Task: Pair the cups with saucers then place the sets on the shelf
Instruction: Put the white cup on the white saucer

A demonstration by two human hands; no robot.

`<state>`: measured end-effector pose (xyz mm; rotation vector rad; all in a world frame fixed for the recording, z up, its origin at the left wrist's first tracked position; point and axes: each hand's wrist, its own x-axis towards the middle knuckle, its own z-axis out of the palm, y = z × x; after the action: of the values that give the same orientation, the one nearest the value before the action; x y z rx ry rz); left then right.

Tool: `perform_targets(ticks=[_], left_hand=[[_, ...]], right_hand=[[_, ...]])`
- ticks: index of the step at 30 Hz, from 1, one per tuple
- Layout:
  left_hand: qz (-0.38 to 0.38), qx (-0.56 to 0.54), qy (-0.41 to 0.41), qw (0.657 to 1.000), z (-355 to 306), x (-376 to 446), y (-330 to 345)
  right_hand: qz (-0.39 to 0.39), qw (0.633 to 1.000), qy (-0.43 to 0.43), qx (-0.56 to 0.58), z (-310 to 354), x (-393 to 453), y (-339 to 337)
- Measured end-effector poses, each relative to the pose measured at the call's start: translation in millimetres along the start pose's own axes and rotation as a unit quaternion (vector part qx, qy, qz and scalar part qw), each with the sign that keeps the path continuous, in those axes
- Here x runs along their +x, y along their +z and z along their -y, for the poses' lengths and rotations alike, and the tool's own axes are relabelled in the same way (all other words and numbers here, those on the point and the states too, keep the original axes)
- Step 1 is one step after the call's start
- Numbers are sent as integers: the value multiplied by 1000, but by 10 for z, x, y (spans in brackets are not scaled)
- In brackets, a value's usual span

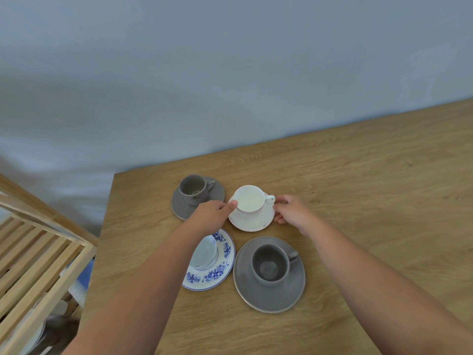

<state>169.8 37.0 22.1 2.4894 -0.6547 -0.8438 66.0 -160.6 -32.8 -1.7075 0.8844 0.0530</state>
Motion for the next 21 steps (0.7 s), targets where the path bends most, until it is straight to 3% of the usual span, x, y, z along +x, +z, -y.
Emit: perform_targets(ticks=[4,13,21], left_hand=[[-4,37,-7,999,-57,68,10],[-9,-60,-41,997,-112,85,31],[-46,-83,-37,995,-103,-4,14]], right_hand=[[-19,1000,13,-8,29,-4,135],[-28,999,3,-23,-1,-29,149],[-26,999,-27,5,122,-221,36]])
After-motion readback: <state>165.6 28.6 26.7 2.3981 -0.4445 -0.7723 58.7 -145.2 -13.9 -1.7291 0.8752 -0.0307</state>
